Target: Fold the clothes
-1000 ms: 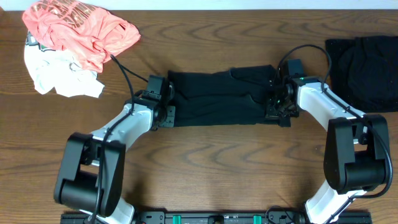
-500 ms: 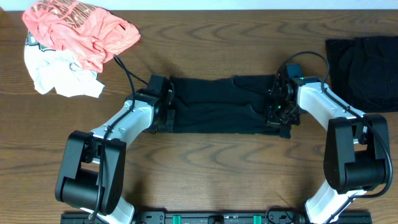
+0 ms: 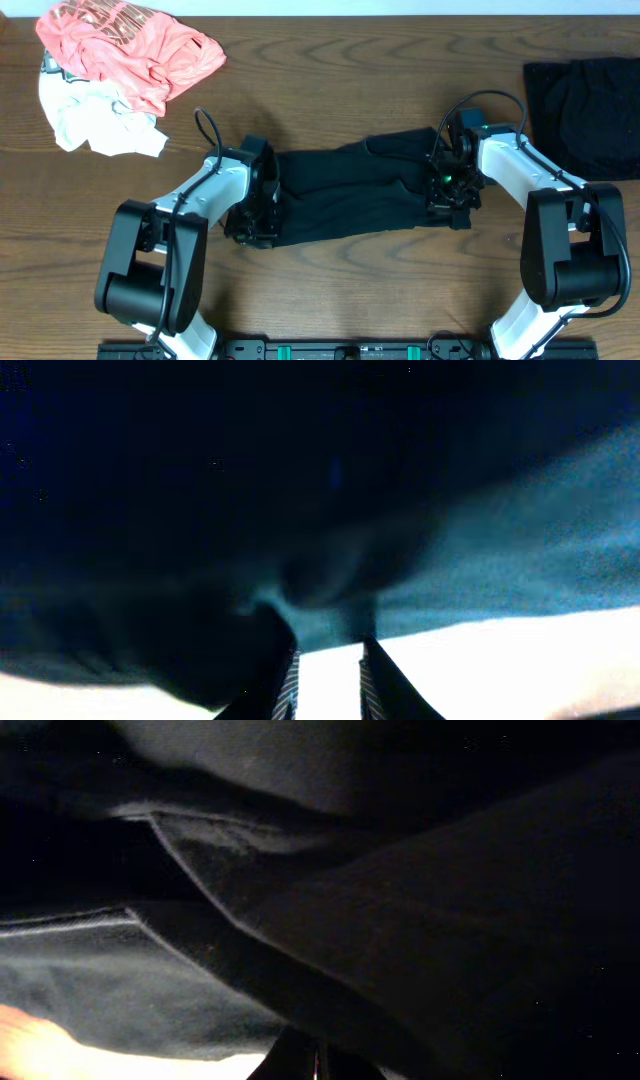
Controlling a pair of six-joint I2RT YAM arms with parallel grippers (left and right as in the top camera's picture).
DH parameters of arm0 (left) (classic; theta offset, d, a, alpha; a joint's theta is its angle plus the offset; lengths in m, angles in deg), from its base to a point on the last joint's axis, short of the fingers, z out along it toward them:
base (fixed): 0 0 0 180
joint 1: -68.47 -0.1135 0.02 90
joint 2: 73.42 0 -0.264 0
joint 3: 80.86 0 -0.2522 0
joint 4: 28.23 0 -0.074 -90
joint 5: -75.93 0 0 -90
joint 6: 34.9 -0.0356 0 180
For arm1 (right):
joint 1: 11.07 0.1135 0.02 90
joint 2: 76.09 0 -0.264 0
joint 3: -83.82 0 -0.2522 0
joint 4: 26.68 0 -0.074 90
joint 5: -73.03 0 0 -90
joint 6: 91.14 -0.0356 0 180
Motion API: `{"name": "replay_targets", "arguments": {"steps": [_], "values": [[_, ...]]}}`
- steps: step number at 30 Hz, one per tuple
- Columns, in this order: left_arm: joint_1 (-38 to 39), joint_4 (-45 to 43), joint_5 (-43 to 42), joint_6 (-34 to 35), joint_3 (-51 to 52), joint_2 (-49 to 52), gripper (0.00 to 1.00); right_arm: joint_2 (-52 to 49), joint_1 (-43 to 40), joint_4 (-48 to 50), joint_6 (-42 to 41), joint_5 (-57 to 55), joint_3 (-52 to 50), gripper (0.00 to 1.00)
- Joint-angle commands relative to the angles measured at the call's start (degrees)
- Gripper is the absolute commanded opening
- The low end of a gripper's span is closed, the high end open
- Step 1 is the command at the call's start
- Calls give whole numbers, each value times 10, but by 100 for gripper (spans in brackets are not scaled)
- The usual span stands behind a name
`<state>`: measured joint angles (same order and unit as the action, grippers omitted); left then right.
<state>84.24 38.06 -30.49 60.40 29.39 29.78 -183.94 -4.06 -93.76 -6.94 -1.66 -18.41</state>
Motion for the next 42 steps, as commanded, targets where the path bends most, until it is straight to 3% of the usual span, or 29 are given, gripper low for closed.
{"name": "replay_targets", "arguments": {"steps": [1, 13, 15, 19, 25, 42], "values": [[-1, 8, -16, -3, 2, 2, 22, 9, -7, -1, 16, 19, -3, 1], [-1, 1, -16, 6, 2, -163, 22, 158, -7, -26, 16, 18, 49, 6], [-1, -17, -11, 6, 2, -198, 23, 179, -7, -13, 17, 8, 50, 16], [-1, -84, 24, 17, 2, -242, 39, 186, -7, 37, 36, -5, 50, 43], [-1, -204, 41, 26, 2, -236, 46, 169, -6, 113, 73, -10, 50, 56], [-1, -365, 71, 27, 2, -96, 47, 62, 22, 173, 87, -10, 50, 57]]}}
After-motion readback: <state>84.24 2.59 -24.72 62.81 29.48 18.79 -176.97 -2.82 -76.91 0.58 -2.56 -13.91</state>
